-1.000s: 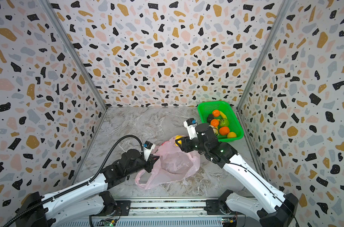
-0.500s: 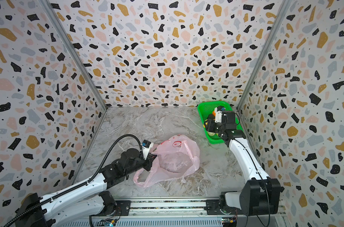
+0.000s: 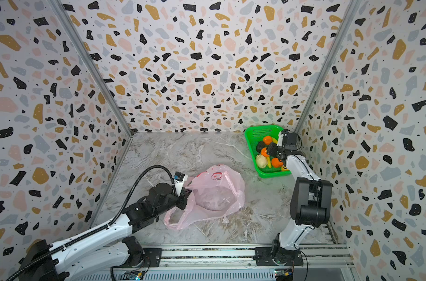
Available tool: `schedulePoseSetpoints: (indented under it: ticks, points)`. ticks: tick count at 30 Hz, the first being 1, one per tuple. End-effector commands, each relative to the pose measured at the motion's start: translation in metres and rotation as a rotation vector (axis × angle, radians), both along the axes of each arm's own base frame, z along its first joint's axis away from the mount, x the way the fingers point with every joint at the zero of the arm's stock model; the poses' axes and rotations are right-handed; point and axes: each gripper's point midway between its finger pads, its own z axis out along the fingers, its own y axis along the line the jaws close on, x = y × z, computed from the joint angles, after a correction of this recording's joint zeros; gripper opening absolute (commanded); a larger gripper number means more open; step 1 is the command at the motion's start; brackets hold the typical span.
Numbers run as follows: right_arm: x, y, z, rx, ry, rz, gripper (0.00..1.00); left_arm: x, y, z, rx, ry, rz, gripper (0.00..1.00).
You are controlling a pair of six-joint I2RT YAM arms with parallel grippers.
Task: Untie the knot of the plastic bag and take out the fruit
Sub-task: Place the fruit in the basket, then move the plastic bag to the top-center of the table.
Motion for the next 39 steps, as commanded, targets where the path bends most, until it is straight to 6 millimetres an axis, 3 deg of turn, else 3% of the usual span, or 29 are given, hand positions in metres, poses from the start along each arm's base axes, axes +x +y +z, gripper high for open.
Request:
schedulePoseSetpoints:
  ticks: [1, 5, 9, 19, 26, 29, 37, 38, 39]
  points:
    - [0.009, -0.004, 0.017, -0.03, -0.046, -0.011, 0.54, 0.011, 0.001, 0.023, -0.032, -0.047, 0.035, 0.0]
    - [0.007, -0.006, 0.017, -0.036, -0.038, -0.02, 0.67, 0.013, 0.003, 0.024, -0.033, -0.053, 0.05, 0.0]
    - [0.0, -0.006, 0.026, -0.049, -0.049, -0.02, 0.73, 0.018, 0.009, 0.023, -0.021, -0.06, 0.084, 0.0]
    - [-0.024, 0.007, 0.052, -0.016, -0.089, 0.014, 0.75, 0.037, 0.022, 0.025, 0.017, -0.088, 0.183, 0.0]
    - [-0.045, 0.037, 0.063, -0.011, -0.113, 0.078, 0.76, 0.075, 0.03, 0.037, 0.048, -0.145, 0.286, 0.0]
    - [-0.05, 0.047, 0.07, -0.008, -0.129, 0.098, 0.77, 0.094, 0.027, 0.031, 0.076, -0.149, 0.304, 0.0]
    - [-0.06, 0.057, 0.086, -0.012, -0.164, 0.133, 0.77, 0.127, 0.019, 0.023, 0.071, -0.141, 0.339, 0.0]
    - [-0.061, 0.057, 0.086, -0.012, -0.164, 0.135, 0.77, 0.128, 0.018, 0.024, 0.067, -0.143, 0.336, 0.11]
    - [-0.063, 0.058, 0.085, -0.014, -0.165, 0.139, 0.77, 0.127, 0.018, 0.024, 0.068, -0.141, 0.335, 0.31]
